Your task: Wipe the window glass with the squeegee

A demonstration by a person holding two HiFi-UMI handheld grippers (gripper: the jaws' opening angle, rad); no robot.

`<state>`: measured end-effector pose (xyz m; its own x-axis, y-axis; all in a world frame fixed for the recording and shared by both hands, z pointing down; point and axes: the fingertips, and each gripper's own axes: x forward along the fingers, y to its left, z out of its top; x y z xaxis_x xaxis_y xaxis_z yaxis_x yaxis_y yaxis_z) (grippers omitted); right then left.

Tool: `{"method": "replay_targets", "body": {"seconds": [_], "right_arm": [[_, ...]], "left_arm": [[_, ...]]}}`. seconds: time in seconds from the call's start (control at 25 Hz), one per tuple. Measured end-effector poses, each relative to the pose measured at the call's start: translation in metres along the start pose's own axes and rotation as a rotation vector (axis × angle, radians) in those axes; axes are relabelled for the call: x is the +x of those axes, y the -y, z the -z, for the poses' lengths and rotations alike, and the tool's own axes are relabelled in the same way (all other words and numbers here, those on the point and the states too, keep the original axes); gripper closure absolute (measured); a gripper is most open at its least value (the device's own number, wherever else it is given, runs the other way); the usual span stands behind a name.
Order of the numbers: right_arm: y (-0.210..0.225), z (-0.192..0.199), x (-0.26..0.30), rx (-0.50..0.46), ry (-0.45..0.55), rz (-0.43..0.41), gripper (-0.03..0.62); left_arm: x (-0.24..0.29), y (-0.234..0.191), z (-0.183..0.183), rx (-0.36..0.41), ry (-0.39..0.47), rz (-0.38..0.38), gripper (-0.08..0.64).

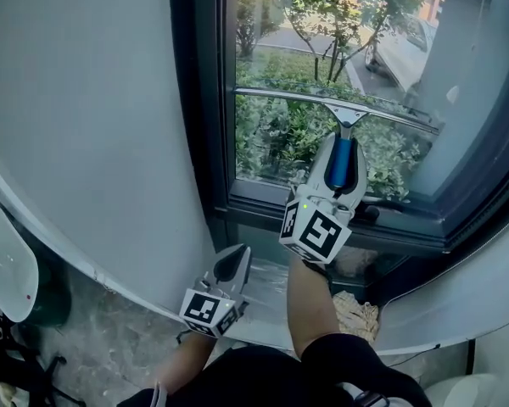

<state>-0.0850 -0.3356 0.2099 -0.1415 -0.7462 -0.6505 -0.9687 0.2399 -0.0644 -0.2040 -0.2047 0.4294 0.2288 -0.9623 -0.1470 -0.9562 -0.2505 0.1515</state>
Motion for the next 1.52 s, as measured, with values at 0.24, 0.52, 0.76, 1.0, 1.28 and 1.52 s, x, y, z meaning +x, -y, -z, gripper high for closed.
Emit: {"method": "replay_targets", "body": {"seconds": [0.24, 0.52, 0.76, 1.0, 1.28, 1.52], "right_arm": [[0.0, 0.007, -0.006, 0.002, -0.025, -0.007, 0.459], [0.002, 0.029, -0.012, 0.042, -0.072, -0.008, 0.459], [0.001, 0.037, -0.016, 0.052, -0.096, -0.013, 0.459], [0.002, 0.039, -0.023, 0.044, -0.107, -0.01, 0.46], [0.002, 0.048, -0.031, 0.052, -0.138, -0.005, 0.46], [0.004, 0.051, -0.036, 0.042, -0.153, -0.015, 0.46]], "left_arm": [[-0.001, 0.0, 0.004, 0.004, 0.0, -0.014, 0.558], [-0.002, 0.008, -0.004, 0.038, -0.012, 0.01, 0.558], [-0.004, 0.006, -0.009, 0.037, -0.013, 0.02, 0.558], [-0.007, 0.002, 0.002, 0.037, -0.019, 0.042, 0.558], [-0.009, 0.004, 0.005, 0.014, -0.028, 0.062, 0.558], [-0.01, 0.003, 0.008, 0.009, -0.023, 0.063, 0.558]]}}
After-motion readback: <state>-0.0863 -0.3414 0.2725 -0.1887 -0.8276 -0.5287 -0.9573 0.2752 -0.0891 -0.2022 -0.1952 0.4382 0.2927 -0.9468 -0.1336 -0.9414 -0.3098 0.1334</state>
